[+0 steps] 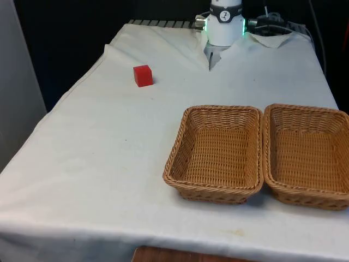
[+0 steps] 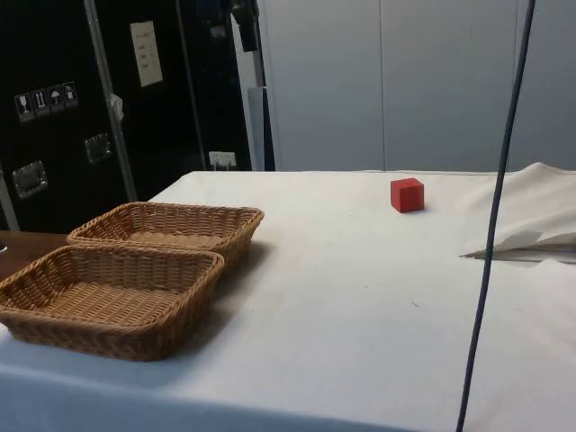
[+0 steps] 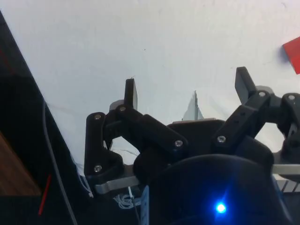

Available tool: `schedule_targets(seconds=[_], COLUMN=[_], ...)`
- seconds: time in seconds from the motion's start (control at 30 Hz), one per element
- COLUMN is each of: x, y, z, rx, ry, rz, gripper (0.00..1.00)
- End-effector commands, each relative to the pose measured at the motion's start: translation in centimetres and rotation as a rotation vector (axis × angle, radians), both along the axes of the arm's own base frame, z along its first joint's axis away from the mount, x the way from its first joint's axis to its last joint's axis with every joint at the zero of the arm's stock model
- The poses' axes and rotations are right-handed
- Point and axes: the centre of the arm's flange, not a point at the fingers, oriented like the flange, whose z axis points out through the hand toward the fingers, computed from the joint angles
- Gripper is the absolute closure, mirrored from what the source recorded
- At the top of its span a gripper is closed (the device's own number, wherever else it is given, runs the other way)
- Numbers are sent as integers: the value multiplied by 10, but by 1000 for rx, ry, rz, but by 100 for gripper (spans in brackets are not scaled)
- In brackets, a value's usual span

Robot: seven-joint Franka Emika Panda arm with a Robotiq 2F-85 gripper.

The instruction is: Pick up the red cube and place it into the right basket.

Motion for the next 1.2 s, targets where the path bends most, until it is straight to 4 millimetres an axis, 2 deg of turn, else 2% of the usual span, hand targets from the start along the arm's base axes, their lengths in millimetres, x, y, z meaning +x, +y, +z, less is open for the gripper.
schedule_targets(seconds=[0.0,0.27,0.6,0.8,1.17], x=[-3,-25,-39,-56,-74], y=[-2,-15,-22,-32,-40], z=[0,0,-3,-2,-6], rx=[4,10,21,23,41], ry=[3,-8,-1,-23,-19], rz=[4,24,43,68,91], gripper=[0,0,0,0,0])
